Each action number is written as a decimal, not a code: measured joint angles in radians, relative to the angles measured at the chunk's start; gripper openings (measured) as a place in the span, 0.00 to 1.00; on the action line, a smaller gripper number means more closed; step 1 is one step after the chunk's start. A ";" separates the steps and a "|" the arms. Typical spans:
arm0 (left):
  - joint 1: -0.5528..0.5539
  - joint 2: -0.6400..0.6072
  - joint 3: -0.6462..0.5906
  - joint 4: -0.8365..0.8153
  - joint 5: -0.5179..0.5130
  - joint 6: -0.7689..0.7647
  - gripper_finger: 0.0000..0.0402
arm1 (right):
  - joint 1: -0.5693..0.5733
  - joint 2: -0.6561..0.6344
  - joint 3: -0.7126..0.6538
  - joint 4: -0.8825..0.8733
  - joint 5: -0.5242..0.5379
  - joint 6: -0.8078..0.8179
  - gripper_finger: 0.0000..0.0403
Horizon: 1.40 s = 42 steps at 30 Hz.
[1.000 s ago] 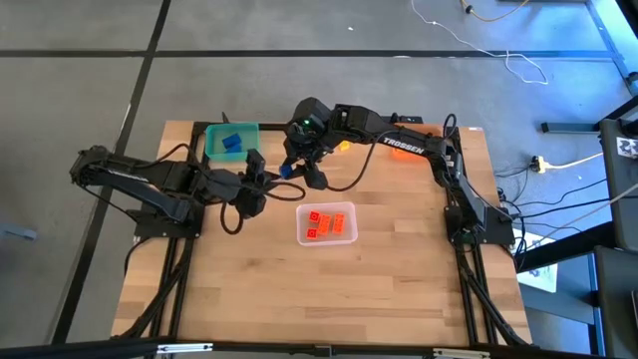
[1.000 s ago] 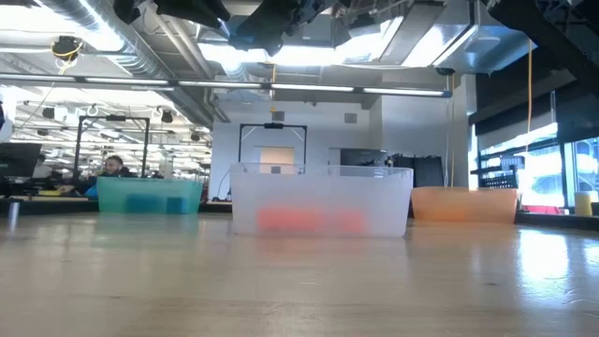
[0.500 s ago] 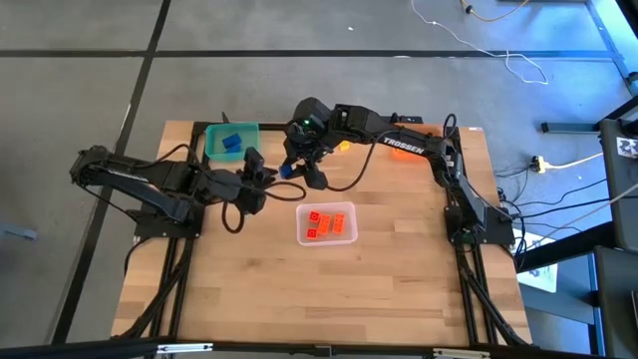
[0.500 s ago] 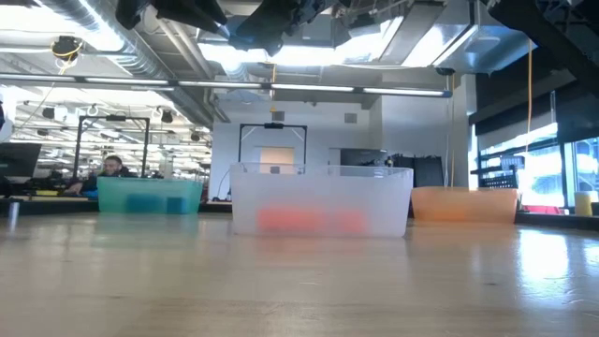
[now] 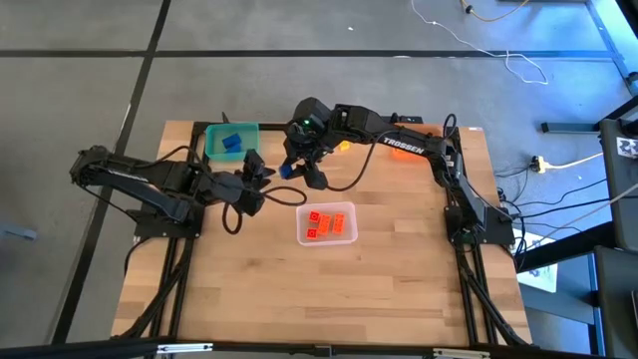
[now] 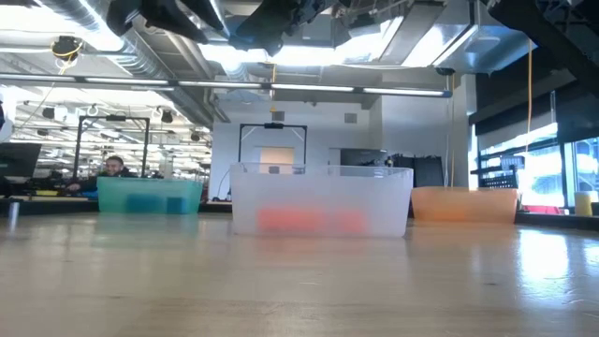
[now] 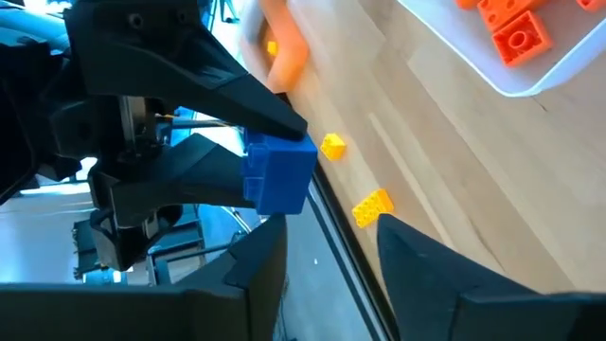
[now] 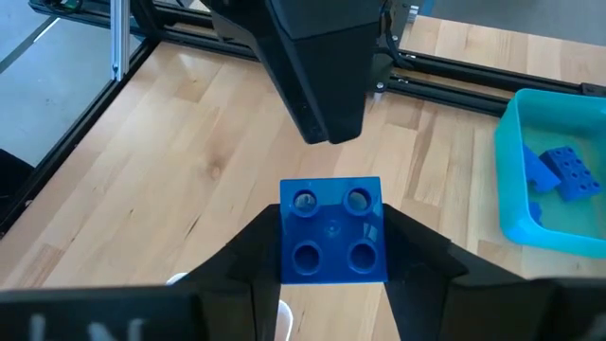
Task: Sort & place blocks by color
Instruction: Put the blue game piece into the blue bin
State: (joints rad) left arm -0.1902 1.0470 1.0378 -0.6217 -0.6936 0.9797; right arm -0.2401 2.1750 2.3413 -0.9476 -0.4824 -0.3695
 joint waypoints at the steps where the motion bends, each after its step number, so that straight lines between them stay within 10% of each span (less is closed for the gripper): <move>1: 0.000 0.000 0.000 0.000 -0.002 0.001 0.41 | 0.000 0.000 0.000 0.000 0.000 0.000 0.35; 10: 0.000 0.000 0.000 0.000 0.054 -0.025 0.47 | 0.000 0.000 0.000 0.000 0.000 0.001 0.35; 15: -0.001 0.000 0.000 -0.133 0.485 -0.309 0.47 | 0.000 0.000 0.000 0.000 0.000 -0.004 0.35; 19: -0.006 0.000 0.000 -0.174 0.626 -0.336 0.47 | 0.000 0.000 0.000 0.003 0.000 -0.018 0.35; 42: -0.006 0.000 0.000 -0.060 0.596 -0.361 0.47 | 0.000 0.000 0.000 0.014 0.000 -0.007 0.35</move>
State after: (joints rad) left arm -0.1960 1.0470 1.0378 -0.6815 -0.0980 0.6188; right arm -0.2401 2.1750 2.3413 -0.9340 -0.4824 -0.3767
